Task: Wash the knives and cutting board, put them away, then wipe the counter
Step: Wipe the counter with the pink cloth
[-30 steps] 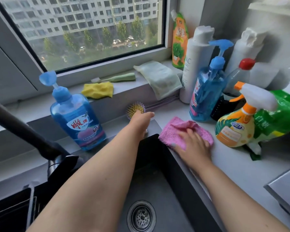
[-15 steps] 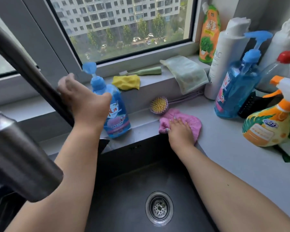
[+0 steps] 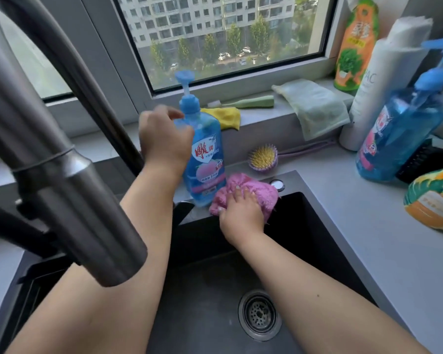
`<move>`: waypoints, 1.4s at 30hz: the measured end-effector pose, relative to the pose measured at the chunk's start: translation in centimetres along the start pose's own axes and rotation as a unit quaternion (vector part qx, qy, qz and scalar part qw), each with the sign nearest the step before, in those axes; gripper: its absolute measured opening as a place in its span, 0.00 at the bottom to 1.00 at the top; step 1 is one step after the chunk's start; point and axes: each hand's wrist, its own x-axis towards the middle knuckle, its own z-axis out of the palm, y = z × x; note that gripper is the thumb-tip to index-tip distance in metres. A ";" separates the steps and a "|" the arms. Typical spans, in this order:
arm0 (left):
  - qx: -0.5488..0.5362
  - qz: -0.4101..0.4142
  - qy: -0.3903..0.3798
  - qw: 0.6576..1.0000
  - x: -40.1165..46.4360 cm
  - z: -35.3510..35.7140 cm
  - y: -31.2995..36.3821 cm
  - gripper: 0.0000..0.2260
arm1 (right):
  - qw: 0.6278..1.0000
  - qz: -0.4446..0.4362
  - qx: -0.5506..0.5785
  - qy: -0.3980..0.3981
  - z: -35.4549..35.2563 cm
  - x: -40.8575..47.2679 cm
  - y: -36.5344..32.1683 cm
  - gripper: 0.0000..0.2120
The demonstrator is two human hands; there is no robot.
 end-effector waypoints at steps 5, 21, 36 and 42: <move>0.016 -0.028 -0.104 0.994 0.3 0.1 0.0 0.36 | 1.000 -0.018 0.002 -0.012 0.4 0.1 -0.5 0.32; -0.018 0.061 -0.057 0.996 0.7 -2.3 1.4 0.39 | 0.972 -0.215 -0.032 -0.093 0.6 2.2 -1.3 0.31; -0.110 0.009 -0.198 0.974 -1.0 0.8 -2.4 0.40 | 0.739 0.121 0.660 -0.059 -7.4 -10.3 10.4 0.08; -0.049 0.041 -0.215 0.975 -1.7 0.3 -2.1 0.41 | 0.868 0.045 0.454 0.195 -13.8 -13.2 15.6 0.09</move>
